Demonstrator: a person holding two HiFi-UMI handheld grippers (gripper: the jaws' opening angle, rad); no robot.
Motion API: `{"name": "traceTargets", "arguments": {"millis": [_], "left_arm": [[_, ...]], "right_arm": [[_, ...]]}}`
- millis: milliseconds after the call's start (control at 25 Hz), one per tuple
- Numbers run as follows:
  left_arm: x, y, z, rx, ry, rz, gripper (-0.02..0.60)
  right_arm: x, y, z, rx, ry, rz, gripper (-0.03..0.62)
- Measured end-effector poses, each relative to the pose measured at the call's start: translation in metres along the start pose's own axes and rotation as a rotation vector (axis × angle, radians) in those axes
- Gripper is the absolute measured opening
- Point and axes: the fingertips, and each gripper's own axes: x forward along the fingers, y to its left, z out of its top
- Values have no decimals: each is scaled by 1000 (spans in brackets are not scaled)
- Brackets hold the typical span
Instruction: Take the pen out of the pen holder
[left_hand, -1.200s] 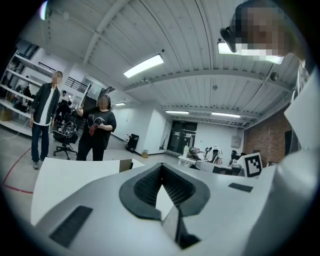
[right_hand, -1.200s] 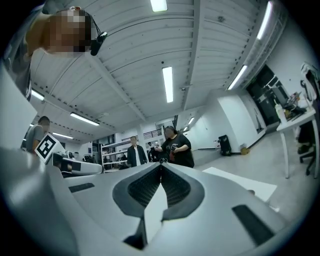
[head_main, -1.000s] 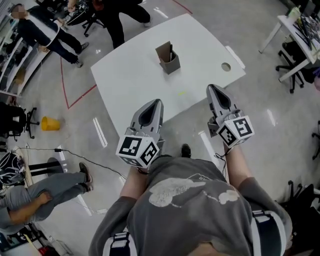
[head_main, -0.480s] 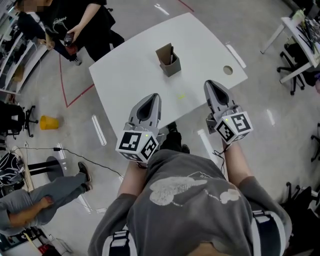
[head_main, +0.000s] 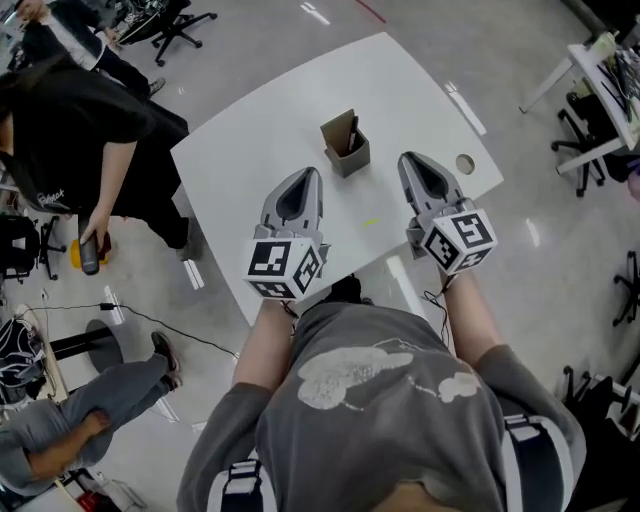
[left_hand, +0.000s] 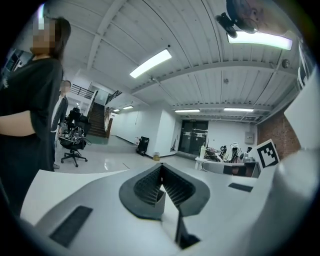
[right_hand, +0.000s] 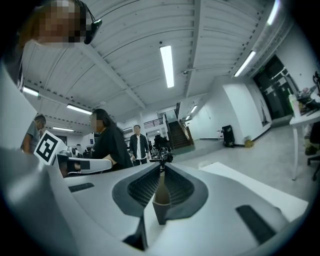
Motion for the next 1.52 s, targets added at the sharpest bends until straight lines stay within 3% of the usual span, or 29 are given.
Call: {"name": "traceTargets", "arguments": {"millis": [280, 640, 920, 1160, 1320, 1520], "left_arm": [[39, 39, 2, -6, 14, 13, 8], [69, 68, -28, -45, 96, -6, 8], [87, 83, -44, -68, 129, -10, 8], [94, 92, -55, -96, 151, -7, 8], [95, 95, -63, -113, 169, -1, 8], [95, 95, -68, -131, 175, 1, 8]], "right_arm": [[57, -10, -9, 7, 65, 10, 61], [112, -20, -51, 15, 201, 15, 148], [141, -32, -81, 24, 286, 11, 149], [153, -36, -89, -32, 330, 13, 149], [154, -35, -88, -91, 333, 14, 149], [155, -33, -91, -81, 332, 56, 120]]}}
